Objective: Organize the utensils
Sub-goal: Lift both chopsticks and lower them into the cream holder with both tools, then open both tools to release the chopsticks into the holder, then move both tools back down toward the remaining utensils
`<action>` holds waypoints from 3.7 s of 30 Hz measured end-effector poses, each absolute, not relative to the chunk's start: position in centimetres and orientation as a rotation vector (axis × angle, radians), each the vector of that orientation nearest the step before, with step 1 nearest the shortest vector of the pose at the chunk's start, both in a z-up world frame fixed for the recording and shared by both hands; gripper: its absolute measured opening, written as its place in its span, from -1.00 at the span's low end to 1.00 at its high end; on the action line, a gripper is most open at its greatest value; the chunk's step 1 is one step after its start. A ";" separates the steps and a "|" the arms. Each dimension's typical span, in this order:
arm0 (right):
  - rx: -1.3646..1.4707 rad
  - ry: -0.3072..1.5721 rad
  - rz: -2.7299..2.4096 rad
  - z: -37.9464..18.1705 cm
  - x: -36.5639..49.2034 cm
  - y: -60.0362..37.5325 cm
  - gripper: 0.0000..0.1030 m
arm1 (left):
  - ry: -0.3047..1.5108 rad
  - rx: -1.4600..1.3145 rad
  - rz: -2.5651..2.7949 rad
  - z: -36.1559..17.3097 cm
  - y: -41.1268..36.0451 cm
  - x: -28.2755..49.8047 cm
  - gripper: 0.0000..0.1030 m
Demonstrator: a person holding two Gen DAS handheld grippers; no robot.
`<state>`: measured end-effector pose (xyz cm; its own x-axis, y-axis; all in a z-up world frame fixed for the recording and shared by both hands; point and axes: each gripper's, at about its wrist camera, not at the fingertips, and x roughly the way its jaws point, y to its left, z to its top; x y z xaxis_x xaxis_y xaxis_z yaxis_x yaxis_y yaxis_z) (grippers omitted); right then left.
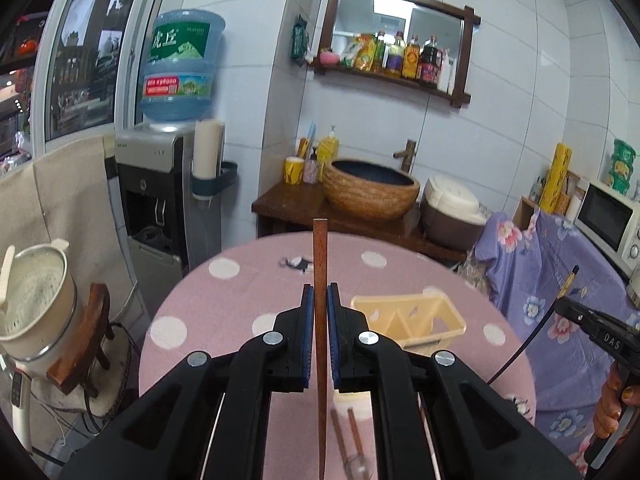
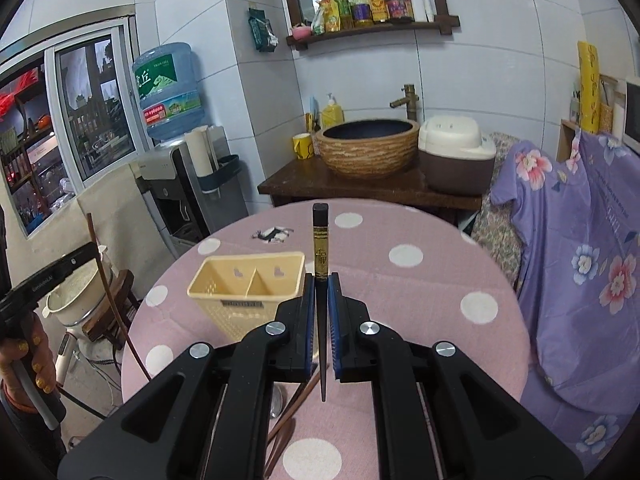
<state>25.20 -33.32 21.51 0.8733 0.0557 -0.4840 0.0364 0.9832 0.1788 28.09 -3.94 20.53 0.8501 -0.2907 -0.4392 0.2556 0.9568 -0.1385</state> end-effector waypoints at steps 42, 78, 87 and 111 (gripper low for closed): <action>0.228 0.556 0.019 17.6 35.2 -29.5 -0.85 | 0.489 -0.108 -0.271 14.6 -12.6 36.9 -0.85; 0.127 0.679 -0.092 7.8 26.7 -28.7 0.16 | 0.689 -0.041 -0.210 5.3 -5.4 27.6 0.78; 0.180 0.790 -0.099 2.4 24.9 -29.0 0.15 | 0.762 -0.003 -0.220 1.4 -5.2 25.0 0.58; 0.163 0.962 -0.050 -0.9 23.1 -23.1 -0.48 | 0.803 -0.051 -0.175 -0.5 -4.0 23.7 0.33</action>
